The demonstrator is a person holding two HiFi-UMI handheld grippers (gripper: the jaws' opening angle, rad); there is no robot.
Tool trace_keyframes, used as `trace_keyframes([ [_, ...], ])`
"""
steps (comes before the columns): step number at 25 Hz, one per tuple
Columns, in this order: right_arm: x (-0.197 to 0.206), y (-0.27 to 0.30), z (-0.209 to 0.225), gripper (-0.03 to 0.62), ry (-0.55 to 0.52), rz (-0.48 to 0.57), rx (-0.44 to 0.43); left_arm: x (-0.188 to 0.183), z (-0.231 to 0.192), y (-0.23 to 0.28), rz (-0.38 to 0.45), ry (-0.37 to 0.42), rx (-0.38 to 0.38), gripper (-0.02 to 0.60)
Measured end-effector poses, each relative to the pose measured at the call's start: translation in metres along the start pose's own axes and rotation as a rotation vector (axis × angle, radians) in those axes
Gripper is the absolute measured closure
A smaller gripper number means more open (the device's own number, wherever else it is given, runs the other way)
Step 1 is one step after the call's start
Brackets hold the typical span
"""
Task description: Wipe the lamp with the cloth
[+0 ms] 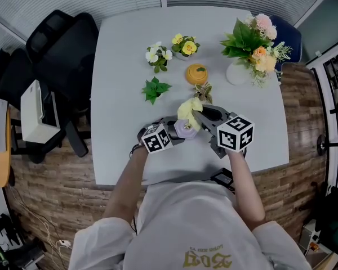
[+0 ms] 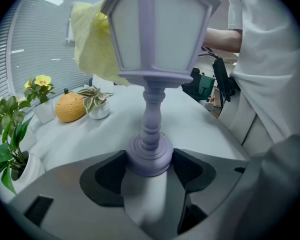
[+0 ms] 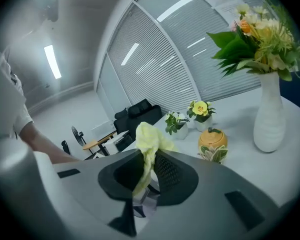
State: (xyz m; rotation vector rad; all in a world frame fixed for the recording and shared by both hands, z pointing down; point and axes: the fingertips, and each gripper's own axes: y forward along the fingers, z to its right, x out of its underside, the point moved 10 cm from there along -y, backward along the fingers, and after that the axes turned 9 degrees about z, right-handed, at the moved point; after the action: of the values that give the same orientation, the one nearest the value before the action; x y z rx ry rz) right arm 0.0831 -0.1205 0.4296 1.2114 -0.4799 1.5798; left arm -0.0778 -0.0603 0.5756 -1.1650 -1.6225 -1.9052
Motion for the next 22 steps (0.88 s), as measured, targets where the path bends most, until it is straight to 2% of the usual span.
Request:
trace_keyframes([
  [11, 0.002, -0.004, 0.022, 0.525, 0.085, -0.001, -0.083, 0.003, 0.002, -0.004, 0.034, 0.064, 0.007, 0.282],
  [17, 0.014, -0.001, 0.038, 0.525, 0.244, 0.055, -0.134, 0.001, 0.002, -0.001, 0.007, 0.040, 0.043, 0.282],
  [22, 0.027, 0.011, 0.044, 0.525, 0.330, 0.041, -0.226, 0.001, 0.000, -0.002, 0.008, 0.041, 0.043, 0.282],
])
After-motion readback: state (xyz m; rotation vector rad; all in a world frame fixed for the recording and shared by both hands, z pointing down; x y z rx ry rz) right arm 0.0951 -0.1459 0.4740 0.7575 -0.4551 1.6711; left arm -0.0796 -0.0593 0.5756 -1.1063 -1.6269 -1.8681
